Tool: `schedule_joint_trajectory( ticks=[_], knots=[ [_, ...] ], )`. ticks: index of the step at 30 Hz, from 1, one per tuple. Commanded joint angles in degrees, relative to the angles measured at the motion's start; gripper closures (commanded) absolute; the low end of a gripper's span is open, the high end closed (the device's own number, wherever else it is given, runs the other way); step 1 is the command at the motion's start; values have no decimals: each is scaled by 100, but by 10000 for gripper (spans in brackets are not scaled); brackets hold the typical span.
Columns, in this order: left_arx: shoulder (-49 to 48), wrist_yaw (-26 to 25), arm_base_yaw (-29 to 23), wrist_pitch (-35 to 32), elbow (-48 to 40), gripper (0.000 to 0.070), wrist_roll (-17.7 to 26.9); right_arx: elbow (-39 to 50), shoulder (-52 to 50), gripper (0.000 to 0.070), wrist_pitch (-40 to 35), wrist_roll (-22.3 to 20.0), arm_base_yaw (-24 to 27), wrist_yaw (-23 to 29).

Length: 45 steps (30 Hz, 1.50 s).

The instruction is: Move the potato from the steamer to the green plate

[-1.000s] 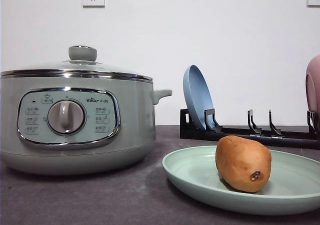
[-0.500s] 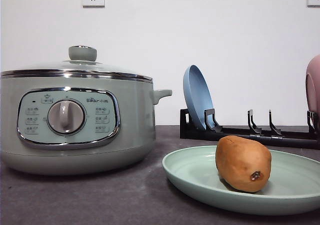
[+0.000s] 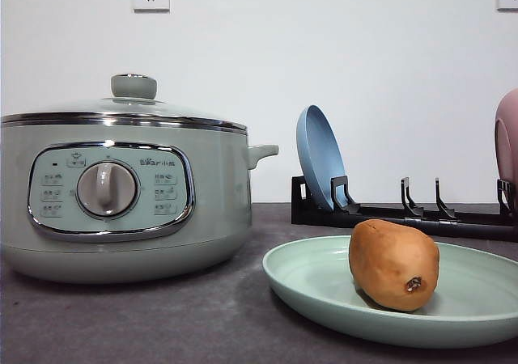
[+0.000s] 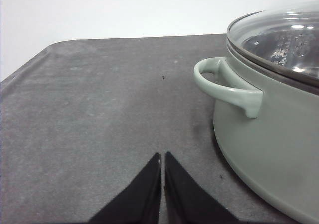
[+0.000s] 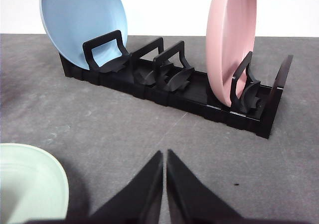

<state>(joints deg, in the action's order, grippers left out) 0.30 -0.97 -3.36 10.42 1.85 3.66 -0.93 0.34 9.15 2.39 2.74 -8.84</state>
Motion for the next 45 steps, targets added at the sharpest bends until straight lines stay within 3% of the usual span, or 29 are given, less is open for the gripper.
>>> schedule_joint_trajectory(
  ticks=[1, 45],
  knots=[
    [-13, 17, -11, 28, -116, 698, -11, 26, -15, 700, -20, 59, 9, -9],
    [-11, 17, -11, 28, -116, 698, -11, 26, -15, 700, -20, 59, 9, -9]
  ],
)
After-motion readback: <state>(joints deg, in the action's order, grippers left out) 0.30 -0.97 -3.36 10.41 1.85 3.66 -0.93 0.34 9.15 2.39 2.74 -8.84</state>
